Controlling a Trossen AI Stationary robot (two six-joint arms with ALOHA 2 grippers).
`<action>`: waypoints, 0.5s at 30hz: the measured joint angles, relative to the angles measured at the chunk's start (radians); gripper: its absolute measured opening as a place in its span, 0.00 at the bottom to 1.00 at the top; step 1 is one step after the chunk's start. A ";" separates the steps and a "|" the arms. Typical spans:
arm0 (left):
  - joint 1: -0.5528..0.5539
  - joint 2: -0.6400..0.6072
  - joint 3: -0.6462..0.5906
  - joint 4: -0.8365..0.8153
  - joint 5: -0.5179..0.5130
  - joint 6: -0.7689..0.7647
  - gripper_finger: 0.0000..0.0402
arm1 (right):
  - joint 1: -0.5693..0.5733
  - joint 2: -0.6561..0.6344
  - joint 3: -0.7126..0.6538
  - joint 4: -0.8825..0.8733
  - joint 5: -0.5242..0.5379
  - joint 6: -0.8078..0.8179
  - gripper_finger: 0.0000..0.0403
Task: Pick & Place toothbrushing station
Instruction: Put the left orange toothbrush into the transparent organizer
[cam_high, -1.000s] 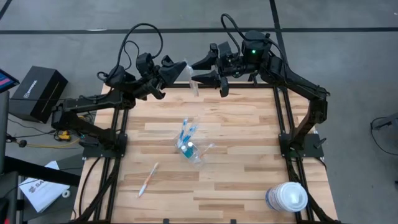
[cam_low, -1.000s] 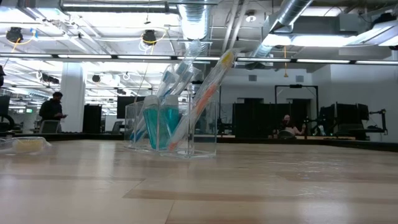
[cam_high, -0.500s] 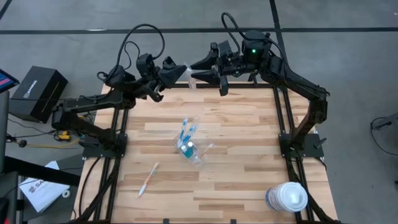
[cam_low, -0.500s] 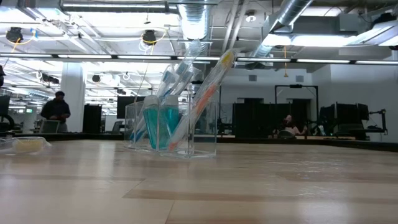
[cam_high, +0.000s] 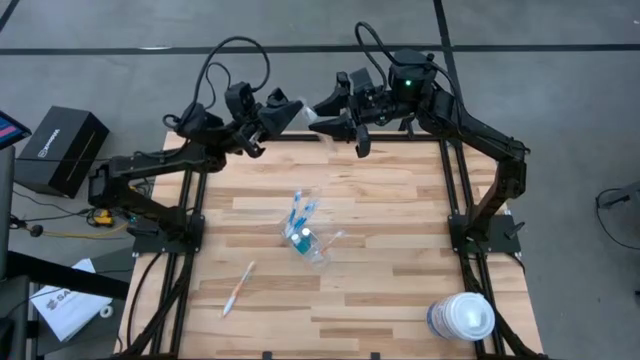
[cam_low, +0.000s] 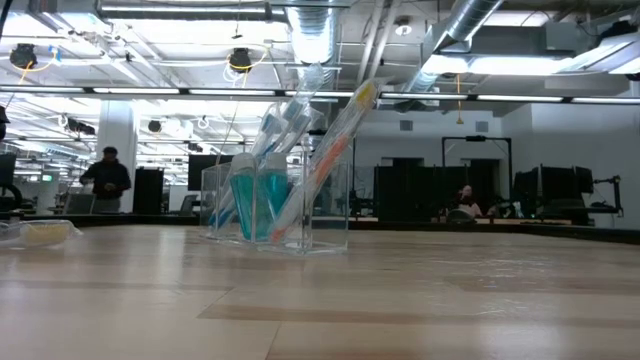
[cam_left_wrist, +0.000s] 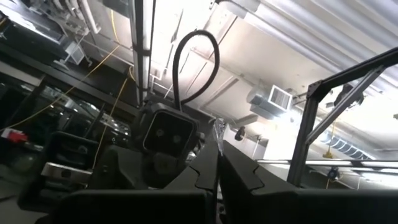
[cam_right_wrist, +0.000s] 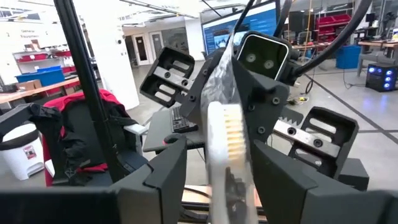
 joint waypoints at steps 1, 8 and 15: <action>0.003 0.000 0.000 0.004 0.002 -0.005 0.00 | 0.000 0.000 0.000 0.000 0.000 0.000 0.41; 0.009 0.000 0.000 0.008 0.009 -0.010 0.00 | -0.005 0.000 0.000 0.003 -0.003 -0.003 0.38; 0.009 0.000 0.000 0.012 0.010 -0.010 0.00 | -0.014 0.000 0.000 0.003 -0.011 -0.003 0.29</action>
